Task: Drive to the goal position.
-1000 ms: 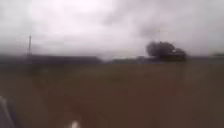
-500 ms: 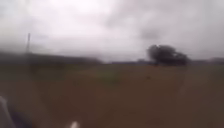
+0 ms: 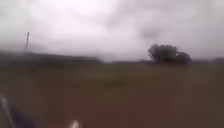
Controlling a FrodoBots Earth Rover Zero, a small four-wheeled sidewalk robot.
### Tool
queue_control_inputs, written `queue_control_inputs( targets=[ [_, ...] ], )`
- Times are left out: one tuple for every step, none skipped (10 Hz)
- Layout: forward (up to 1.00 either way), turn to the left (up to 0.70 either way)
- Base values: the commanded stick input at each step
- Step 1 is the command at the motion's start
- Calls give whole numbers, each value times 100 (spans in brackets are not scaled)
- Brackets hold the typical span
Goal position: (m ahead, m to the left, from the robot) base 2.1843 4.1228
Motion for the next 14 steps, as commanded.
queue_control_inputs(
  targets=[
    [70, 0],
    [70, 0],
    [70, 0],
    [70, 0],
    [70, 0],
    [70, 0],
    [70, 0],
    [70, -15],
    [70, -32],
    [70, -35],
    [70, -35],
    [70, -35],
    [70, -35],
    [70, -26]
  ],
)
